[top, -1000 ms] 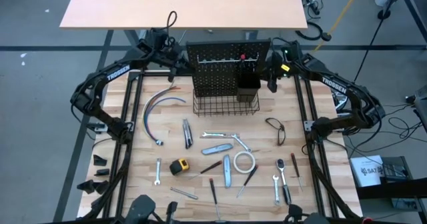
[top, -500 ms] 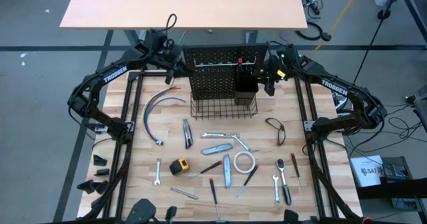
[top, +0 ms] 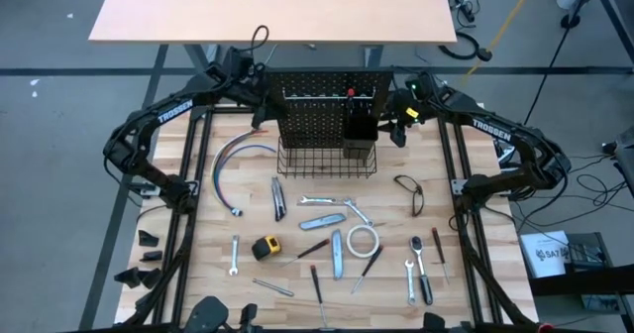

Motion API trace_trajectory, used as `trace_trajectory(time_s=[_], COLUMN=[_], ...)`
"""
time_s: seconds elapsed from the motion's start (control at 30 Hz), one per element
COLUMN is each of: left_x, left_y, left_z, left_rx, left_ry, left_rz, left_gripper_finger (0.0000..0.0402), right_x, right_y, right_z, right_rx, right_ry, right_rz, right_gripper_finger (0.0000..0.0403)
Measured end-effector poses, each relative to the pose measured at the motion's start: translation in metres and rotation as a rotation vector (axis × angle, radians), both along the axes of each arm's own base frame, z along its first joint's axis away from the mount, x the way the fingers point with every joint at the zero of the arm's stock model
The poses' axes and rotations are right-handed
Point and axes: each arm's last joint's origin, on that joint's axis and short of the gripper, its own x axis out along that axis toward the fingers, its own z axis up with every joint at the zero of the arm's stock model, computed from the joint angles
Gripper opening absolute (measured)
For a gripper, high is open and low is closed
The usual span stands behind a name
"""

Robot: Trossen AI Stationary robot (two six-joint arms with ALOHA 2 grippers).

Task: Hang tools onto peg board
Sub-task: Adjust the pegboard on the table, then hang the nut driver onto the pegboard

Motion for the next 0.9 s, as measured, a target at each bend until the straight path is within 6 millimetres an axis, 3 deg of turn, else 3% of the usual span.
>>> trace_trajectory(time_s=[0.33, 0.9], left_x=[-0.012, -0.046], left_y=[-0.009, -0.042], left_z=[0.016, 0.043], left_rx=[0.057, 0.185], left_ry=[0.013, 0.148], left_rz=[0.030, 0.132], left_gripper_finger=[0.0205, 0.0206], right_x=[-0.009, -0.024], right_y=[0.006, 0.016], right_z=[0.013, 0.026], right_rx=[-0.049, -0.105], right_ry=[-0.020, 0.007], right_rz=[-0.005, -0.044], right_gripper_finger=[0.0165, 0.0164])
